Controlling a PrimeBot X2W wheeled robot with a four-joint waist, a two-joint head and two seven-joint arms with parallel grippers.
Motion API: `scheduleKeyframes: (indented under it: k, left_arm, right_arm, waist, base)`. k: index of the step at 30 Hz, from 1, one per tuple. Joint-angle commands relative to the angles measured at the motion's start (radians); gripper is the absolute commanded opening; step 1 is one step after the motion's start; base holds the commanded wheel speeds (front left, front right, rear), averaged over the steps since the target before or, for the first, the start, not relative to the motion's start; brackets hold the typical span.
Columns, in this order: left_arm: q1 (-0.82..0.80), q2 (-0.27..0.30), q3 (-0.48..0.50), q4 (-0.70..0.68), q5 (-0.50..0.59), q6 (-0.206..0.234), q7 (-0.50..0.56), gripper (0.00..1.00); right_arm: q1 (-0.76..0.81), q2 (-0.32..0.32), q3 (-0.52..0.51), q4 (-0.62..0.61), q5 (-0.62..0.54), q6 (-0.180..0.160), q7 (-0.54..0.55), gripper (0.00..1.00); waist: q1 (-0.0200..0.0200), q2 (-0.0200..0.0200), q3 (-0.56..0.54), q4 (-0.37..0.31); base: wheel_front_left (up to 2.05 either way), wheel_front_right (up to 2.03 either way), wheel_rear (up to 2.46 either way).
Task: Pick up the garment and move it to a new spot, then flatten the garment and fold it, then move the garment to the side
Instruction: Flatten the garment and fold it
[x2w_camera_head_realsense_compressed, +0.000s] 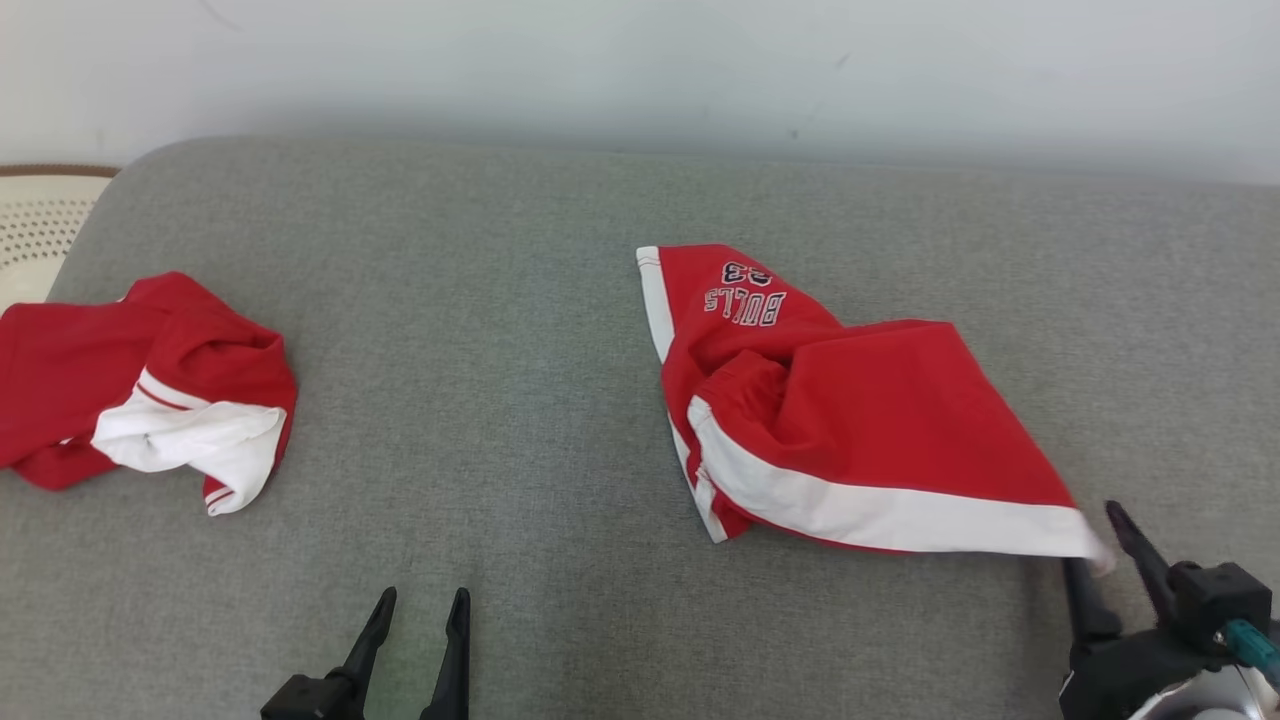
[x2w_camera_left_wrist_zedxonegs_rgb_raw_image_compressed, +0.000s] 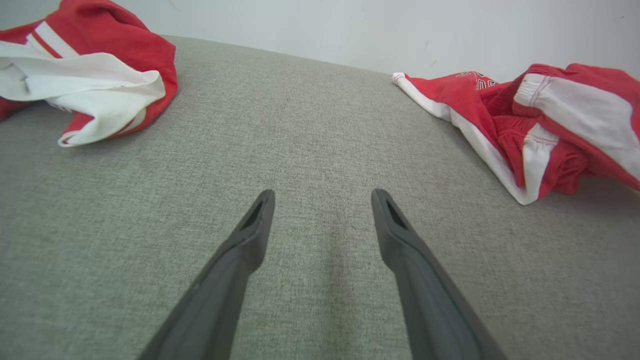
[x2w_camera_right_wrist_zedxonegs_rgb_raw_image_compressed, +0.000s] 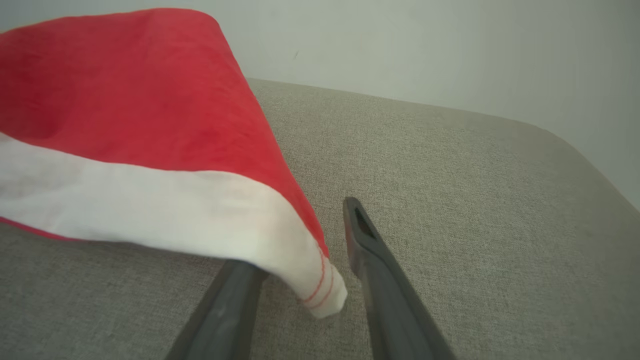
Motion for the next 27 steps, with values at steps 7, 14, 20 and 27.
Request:
scheduleKeyframes:
  k: [7,14,20,27]
  left_arm:
    - [0.031,0.001,0.026,0.012,0.021,-0.003,-0.004,1.00]
    - [0.056,0.001,0.049,0.007,0.038,-0.011,-0.004,1.00]
    - [0.061,0.001,0.053,-0.002,0.041,-0.012,-0.004,1.00]
    - [0.033,0.001,0.031,-0.010,0.033,-0.022,-0.004,1.00]
  right_arm:
    - [0.098,0.055,-0.052,-0.064,-0.008,-0.001,0.000,1.00]
    - [0.154,0.117,-0.055,-0.138,-0.004,-0.001,0.000,1.00]
    - [0.171,0.150,-0.038,-0.184,-0.003,-0.001,0.000,1.00]
    - [0.153,0.158,0.004,-0.224,0.018,-0.001,0.000,1.00]
  waist:
    - [0.0000,0.0000,-0.040,-0.054]
    - [0.0000,0.0000,-0.073,-0.110]
    - [0.0000,0.0000,-0.074,-0.145]
    - [0.0000,0.0000,-0.066,-0.173]
  base:
    - [0.00,0.00,0.00]
    - [0.00,0.00,0.00]
    - [0.00,0.00,0.00]
    - [0.00,0.00,0.00]
